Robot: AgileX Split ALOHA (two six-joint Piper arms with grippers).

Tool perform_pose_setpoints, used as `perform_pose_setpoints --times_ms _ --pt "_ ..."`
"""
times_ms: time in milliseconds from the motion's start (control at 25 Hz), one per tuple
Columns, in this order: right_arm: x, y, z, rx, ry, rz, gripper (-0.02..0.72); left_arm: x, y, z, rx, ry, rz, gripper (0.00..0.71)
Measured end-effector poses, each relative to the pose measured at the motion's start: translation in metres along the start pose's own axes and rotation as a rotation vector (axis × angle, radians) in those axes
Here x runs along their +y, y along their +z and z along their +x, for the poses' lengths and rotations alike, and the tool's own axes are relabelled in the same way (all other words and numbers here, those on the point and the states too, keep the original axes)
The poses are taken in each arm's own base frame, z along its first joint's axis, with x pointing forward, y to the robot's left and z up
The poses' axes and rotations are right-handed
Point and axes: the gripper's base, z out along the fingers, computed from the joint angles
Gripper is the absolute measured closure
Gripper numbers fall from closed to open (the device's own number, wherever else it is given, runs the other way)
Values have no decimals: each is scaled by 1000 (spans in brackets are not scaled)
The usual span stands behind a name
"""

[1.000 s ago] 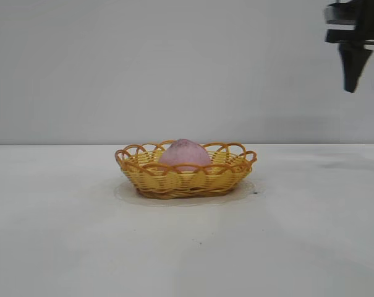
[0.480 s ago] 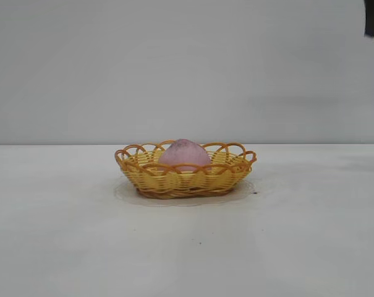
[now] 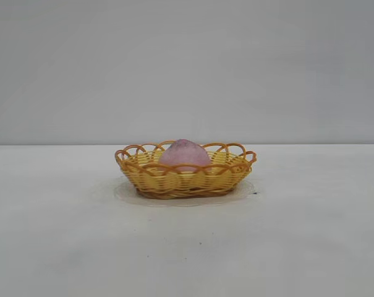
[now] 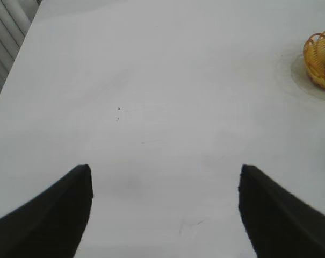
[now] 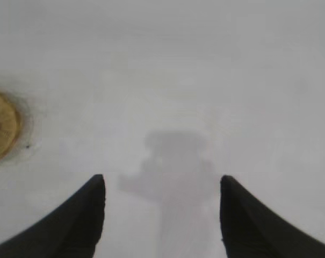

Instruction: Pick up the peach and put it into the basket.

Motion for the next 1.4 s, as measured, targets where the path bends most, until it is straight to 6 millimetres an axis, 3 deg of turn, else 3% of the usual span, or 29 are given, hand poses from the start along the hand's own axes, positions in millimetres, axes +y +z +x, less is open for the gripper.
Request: perform_pose_setpoints --times_ms 160,320,560,720,920,1400 --pt "12 -20 59 -29 13 4 307 0 0 0 0 0 0 185" --pt "23 -29 116 -72 16 -3 307 0 0 0 0 0 0 185" --pt "33 -16 192 -147 34 -3 307 0 0 0 0 0 0 185" --pt "38 -2 227 -248 36 -4 307 0 0 0 0 0 0 185" --pt "41 1 248 -371 27 11 307 0 0 0 0 0 0 185" --pt "41 -10 269 -538 16 68 307 0 0 0 0 0 0 185"
